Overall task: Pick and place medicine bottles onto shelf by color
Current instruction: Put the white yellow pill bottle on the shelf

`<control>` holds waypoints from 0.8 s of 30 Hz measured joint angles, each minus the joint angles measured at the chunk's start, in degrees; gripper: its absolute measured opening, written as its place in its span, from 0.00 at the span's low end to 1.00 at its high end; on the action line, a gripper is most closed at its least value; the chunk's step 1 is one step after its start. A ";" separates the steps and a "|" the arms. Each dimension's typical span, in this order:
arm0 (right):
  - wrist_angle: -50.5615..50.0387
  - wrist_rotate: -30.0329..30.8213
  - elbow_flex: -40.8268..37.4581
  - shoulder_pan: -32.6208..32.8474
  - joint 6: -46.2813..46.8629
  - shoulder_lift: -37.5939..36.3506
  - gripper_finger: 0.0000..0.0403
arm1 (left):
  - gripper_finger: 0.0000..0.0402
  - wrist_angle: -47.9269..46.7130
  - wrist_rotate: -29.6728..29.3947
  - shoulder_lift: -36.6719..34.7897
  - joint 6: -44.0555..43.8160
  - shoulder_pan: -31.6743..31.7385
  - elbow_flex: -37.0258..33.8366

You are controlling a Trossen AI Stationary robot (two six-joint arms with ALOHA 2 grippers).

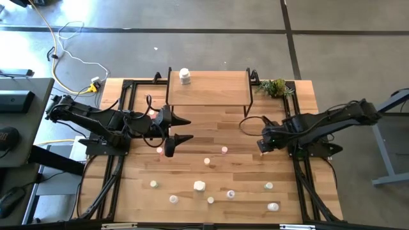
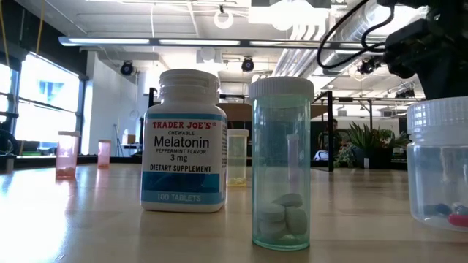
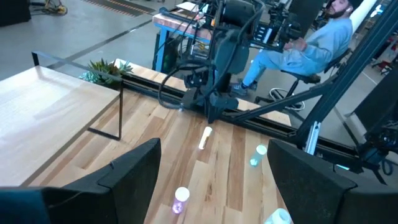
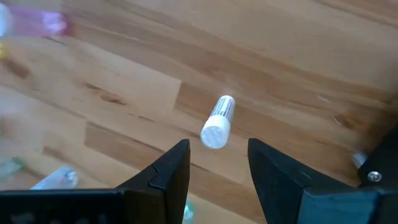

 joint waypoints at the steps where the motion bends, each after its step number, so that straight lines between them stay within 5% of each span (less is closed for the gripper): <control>1: 0.00 0.02 0.00 0.23 0.31 0.66 0.38 | 0.71 0.00 0.00 0.00 0.00 0.00 0.00; 24: 2.58 4.48 -0.01 4.48 1.29 12.86 0.38 | 0.71 0.00 -0.01 0.00 0.01 0.02 0.00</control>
